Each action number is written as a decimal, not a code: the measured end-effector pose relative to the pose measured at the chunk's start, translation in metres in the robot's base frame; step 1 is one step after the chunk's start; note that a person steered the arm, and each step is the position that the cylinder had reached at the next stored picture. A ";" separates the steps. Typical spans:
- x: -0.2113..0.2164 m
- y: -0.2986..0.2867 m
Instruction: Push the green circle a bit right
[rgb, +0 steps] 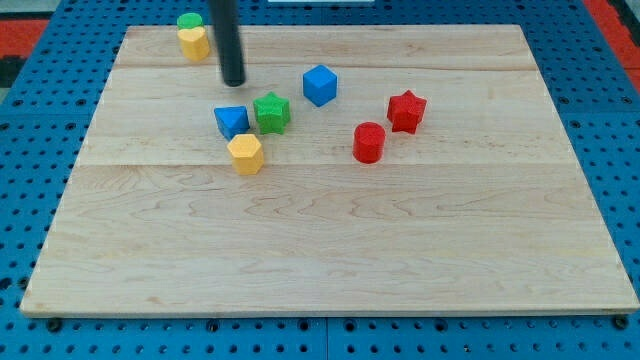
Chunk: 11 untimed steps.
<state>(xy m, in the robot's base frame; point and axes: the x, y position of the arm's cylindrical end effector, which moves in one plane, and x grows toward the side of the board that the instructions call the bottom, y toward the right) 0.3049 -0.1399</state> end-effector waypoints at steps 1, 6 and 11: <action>0.000 -0.071; -0.073 -0.165; -0.114 -0.112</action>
<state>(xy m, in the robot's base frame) 0.1909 -0.2517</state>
